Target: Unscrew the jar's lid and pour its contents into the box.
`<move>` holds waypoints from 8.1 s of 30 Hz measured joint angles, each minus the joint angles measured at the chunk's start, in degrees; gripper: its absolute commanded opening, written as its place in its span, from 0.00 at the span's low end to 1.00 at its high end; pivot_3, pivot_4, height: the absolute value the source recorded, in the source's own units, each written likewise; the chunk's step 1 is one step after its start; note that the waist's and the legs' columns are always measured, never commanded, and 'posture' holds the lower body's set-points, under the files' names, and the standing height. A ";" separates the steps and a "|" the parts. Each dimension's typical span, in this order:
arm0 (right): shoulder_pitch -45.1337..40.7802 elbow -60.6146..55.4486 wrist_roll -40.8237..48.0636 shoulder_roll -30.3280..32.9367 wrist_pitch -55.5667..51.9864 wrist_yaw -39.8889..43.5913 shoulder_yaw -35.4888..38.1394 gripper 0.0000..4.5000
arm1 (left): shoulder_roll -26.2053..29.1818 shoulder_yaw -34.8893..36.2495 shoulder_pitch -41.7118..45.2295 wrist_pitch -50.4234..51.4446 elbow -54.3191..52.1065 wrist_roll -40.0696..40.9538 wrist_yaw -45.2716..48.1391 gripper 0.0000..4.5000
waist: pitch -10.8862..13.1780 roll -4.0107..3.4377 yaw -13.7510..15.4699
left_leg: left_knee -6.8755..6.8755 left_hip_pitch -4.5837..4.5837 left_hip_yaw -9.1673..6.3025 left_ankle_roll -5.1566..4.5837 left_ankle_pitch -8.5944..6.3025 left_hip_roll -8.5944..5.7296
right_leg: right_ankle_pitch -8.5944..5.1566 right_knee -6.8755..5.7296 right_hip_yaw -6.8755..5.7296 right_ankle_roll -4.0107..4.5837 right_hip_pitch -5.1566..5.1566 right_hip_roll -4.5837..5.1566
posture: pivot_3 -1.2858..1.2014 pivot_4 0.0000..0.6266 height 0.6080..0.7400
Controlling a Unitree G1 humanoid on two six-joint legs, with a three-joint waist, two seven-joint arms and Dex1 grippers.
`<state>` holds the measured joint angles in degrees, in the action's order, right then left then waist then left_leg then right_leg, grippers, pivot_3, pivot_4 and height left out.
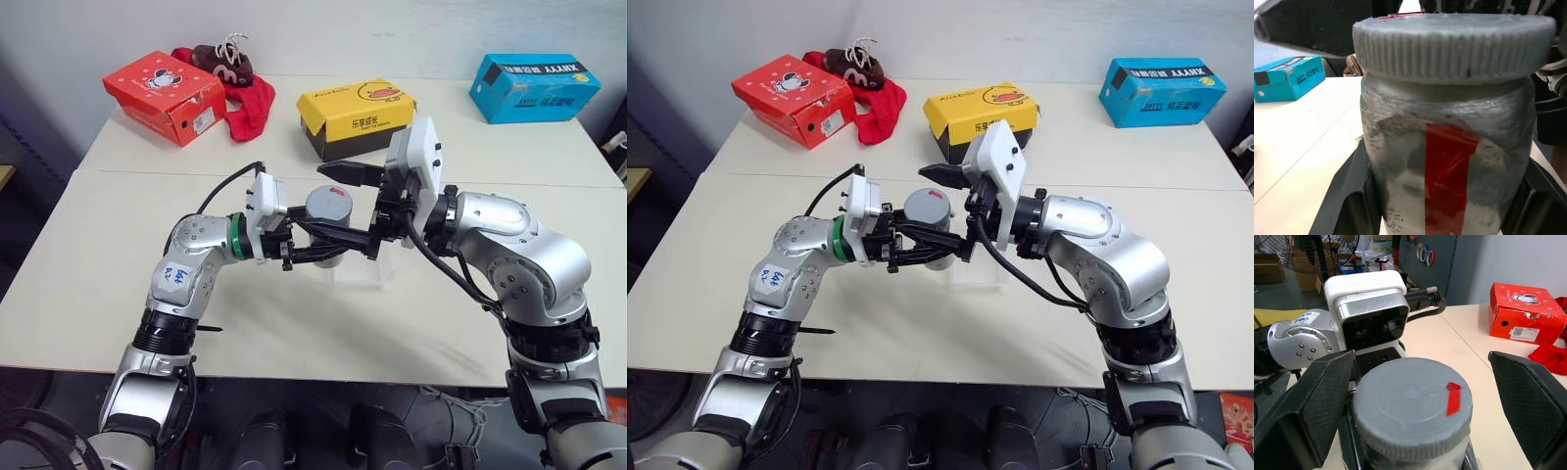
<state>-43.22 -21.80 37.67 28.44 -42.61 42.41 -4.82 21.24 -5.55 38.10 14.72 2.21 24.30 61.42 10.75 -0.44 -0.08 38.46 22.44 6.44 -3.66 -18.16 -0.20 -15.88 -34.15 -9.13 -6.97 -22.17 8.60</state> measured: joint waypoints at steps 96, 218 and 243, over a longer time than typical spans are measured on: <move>2.08 4.44 1.87 1.84 1.04 8.00 1.63 0.99 | 0.28 -0.14 -2.94 1.97 -2.33 0.34 -0.02 0.52 | 0.00 0.00 0.04 | 0.44 0.30 -0.01 -0.01 -0.01 0.02 | 0.00 -0.33 0.04 0.00 -0.26 0.04 | 0.52 0.24 1.00; 32.39 51.96 -11.78 11.25 48.59 5.93 29.97 1.00 | 3.93 1.98 7.69 1.43 10.05 -2.23 0.15 0.52 | 0.04 -0.05 0.30 | 0.58 0.29 0.10 -0.06 0.18 0.03 | 0.07 -0.44 0.20 -0.10 -0.24 0.11 | 0.52 0.24 1.00; 60.29 0.92 -5.77 10.82 31.35 5.15 30.24 1.00 | 2.75 -28.29 30.32 -52.63 38.80 -77.09 -70.61 0.52 | 0.12 -0.04 3.41 | 0.56 0.72 0.06 -0.41 -0.05 -0.01 | 0.30 0.12 0.11 -0.25 -0.38 0.12 | 0.52 0.24 1.00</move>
<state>17.07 -20.87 31.90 39.26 -11.27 47.56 25.43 23.99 -33.84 68.42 -37.91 41.01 -52.79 -9.20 10.87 -0.48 3.33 39.02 23.16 6.51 -4.07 -18.21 -0.21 -15.58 -34.03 -9.03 -7.22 -22.55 8.72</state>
